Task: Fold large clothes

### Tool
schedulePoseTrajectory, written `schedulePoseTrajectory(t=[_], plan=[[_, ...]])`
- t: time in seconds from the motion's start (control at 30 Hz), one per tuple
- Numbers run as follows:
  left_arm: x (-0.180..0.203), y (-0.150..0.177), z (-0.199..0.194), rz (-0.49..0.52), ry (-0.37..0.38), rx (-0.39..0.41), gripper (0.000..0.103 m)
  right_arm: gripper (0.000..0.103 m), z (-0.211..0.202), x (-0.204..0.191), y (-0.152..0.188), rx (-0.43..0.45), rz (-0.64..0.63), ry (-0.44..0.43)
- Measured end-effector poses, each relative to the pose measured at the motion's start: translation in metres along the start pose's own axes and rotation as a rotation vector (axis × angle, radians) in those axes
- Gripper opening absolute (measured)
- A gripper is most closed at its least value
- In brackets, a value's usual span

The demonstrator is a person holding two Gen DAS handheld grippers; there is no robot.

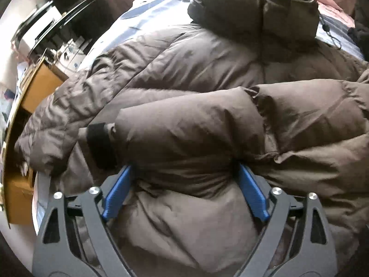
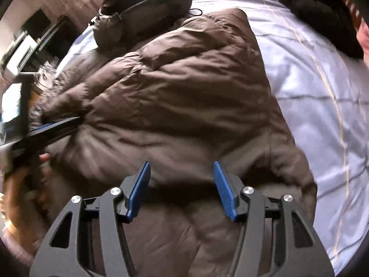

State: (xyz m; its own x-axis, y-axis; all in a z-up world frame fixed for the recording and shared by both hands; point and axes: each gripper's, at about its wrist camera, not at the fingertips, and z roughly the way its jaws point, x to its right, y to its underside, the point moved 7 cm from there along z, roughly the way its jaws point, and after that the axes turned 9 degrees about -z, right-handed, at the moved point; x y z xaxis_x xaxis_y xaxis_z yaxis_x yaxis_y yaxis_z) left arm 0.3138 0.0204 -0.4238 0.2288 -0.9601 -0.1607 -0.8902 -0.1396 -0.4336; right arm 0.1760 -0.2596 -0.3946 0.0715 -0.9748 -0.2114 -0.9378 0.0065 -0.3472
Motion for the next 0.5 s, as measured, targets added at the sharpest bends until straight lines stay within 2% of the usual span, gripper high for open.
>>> schedulePoseTrajectory(t=[0.03, 0.1, 0.17, 0.23, 0.33, 0.37, 0.4, 0.43, 0.47, 0.5], plan=[[0.001, -0.004, 0.004, -0.002, -0.004, 0.006, 0.098, 0.060, -0.008, -0.002, -0.001, 0.005, -0.001, -0.005], [0.002, -0.015, 0.011, -0.004, -0.003, 0.010, 0.099, 0.069, -0.026, -0.005, -0.002, 0.039, -0.025, -0.006], [-0.001, -0.022, 0.008, -0.011, 0.022, 0.018, 0.098, 0.073, -0.037, -0.007, -0.003, 0.079, -0.040, 0.001], [-0.012, -0.026, -0.004, -0.065, 0.077, 0.046, 0.093, 0.074, -0.041, -0.009, 0.001, 0.082, -0.047, -0.001], [-0.045, -0.036, -0.041, -0.198, 0.233, 0.145, 0.093, 0.074, -0.037, -0.005, 0.008, 0.038, -0.004, -0.039], [-0.069, -0.044, -0.051, -0.281, 0.282, 0.169, 0.093, 0.074, -0.037, -0.004, 0.012, 0.031, 0.009, -0.053], [-0.102, -0.053, -0.058, -0.416, 0.348, 0.165, 0.093, 0.074, -0.036, -0.004, 0.014, 0.020, 0.024, -0.071], [-0.123, -0.056, -0.059, -0.506, 0.389, 0.154, 0.097, 0.074, -0.037, -0.007, 0.016, 0.015, 0.028, -0.074], [-0.163, -0.060, -0.056, -0.687, 0.458, 0.120, 0.100, 0.074, -0.037, -0.009, 0.019, 0.007, 0.024, -0.074], [-0.193, -0.061, -0.051, -0.823, 0.498, 0.071, 0.101, 0.074, -0.038, -0.012, 0.023, 0.001, 0.018, -0.076]])
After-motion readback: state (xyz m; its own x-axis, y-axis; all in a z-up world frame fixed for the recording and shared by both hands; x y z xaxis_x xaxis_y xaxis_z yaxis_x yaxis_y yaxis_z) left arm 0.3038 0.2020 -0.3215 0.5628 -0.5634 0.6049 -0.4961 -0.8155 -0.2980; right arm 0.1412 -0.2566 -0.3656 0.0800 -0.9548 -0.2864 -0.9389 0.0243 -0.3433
